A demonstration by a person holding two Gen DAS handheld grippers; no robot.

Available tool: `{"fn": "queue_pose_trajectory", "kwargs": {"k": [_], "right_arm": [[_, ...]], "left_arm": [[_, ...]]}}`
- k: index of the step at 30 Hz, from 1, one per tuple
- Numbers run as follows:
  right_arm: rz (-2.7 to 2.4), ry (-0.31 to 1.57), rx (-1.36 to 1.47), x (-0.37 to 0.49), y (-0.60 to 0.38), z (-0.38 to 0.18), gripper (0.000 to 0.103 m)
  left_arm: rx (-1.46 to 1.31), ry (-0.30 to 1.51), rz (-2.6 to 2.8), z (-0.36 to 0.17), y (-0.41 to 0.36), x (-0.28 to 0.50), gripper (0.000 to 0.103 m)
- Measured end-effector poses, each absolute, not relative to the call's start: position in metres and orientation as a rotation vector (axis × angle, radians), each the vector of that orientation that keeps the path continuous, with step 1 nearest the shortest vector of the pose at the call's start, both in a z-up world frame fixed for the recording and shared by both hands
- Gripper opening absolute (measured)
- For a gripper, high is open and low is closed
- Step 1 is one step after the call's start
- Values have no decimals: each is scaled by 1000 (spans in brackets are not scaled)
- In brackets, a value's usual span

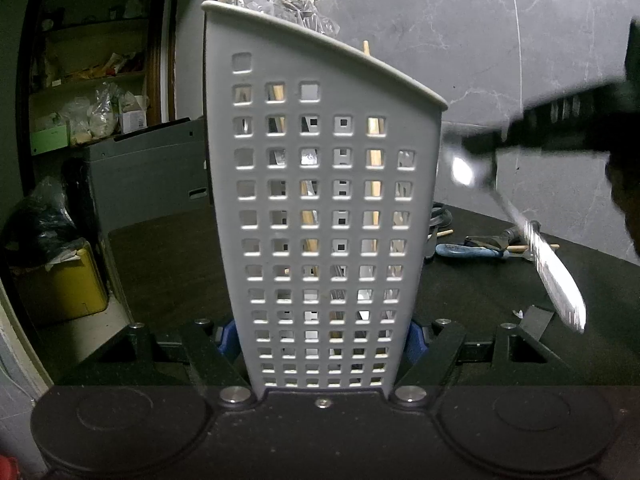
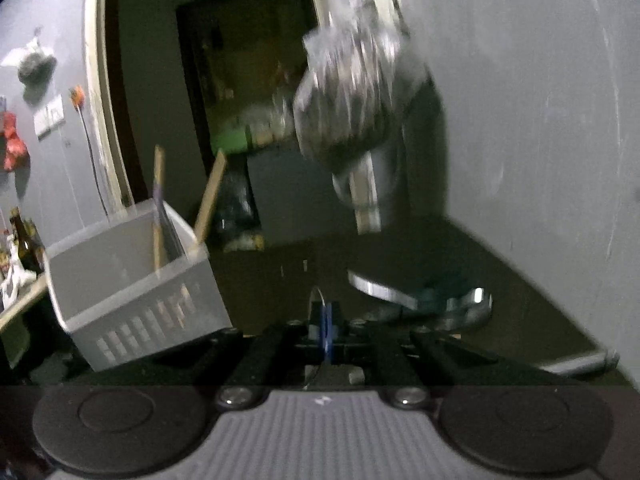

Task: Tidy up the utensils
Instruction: 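Drop the spoon into the basket held by the left tool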

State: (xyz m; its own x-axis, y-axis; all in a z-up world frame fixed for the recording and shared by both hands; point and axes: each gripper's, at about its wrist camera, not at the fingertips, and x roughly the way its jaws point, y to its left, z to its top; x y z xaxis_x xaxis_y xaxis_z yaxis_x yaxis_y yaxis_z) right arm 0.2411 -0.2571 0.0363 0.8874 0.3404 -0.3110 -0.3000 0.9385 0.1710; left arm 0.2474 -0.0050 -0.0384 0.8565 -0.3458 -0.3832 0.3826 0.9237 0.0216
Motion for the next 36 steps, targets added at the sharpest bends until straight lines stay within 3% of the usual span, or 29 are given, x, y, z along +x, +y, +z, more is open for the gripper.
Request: {"fn": "queue_pose_trajectory", "kwargs": {"k": [15, 36], "right_arm": [[384, -112, 194, 240, -227, 137, 1], [401, -221, -108, 222, -137, 55, 1]], "left_arm": [[98, 383, -382, -39, -5, 248, 76], [101, 381, -379, -38, -7, 246, 76]]}}
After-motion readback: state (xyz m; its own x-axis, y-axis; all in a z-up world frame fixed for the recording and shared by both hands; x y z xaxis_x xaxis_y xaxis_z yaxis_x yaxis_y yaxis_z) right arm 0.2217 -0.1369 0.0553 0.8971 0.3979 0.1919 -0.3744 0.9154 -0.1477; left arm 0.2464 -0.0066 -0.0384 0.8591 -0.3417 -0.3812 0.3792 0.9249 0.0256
